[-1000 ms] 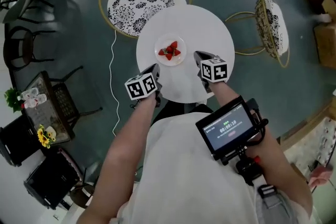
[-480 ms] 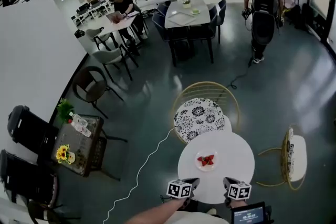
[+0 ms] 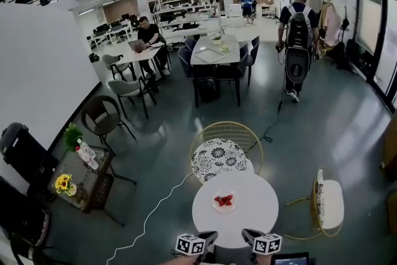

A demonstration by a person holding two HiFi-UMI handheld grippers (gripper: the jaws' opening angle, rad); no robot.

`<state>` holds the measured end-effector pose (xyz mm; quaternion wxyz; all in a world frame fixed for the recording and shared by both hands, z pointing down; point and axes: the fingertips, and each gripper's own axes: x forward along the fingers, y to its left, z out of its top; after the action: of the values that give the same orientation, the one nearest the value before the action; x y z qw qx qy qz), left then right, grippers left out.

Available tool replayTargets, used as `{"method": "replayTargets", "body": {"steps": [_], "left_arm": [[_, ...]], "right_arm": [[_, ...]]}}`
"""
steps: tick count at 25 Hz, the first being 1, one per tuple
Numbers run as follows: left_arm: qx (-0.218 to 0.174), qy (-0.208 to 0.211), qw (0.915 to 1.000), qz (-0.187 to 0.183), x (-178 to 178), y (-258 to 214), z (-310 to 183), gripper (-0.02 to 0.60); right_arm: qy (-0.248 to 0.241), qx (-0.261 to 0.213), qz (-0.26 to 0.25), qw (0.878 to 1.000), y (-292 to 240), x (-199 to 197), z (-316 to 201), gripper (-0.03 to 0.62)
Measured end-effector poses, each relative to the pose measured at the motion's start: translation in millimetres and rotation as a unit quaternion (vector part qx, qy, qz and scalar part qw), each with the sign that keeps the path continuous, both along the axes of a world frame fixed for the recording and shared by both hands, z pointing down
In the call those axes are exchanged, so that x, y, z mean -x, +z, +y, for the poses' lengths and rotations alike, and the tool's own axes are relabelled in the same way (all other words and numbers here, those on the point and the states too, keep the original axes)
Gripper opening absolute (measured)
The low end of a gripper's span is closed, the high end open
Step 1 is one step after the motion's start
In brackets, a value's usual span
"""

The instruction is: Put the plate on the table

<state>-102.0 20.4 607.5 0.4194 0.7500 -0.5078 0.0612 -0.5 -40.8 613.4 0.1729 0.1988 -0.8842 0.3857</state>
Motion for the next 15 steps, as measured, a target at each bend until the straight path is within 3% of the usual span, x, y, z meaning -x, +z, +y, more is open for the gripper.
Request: {"method": "replayTargets", "body": {"steps": [7,15], "left_arm": [[-0.04,0.019,0.9989,-0.018,-33,-17,33,0.005],[-0.059,0.008,0.9974,-0.04,-37,-31,56,0.005]], "right_arm": [[-0.014,-0.008,-0.02,1.0,-18,-29,45,0.005],[-0.019,-0.009,-0.035,0.999,-27,-37,73,0.005]]}}
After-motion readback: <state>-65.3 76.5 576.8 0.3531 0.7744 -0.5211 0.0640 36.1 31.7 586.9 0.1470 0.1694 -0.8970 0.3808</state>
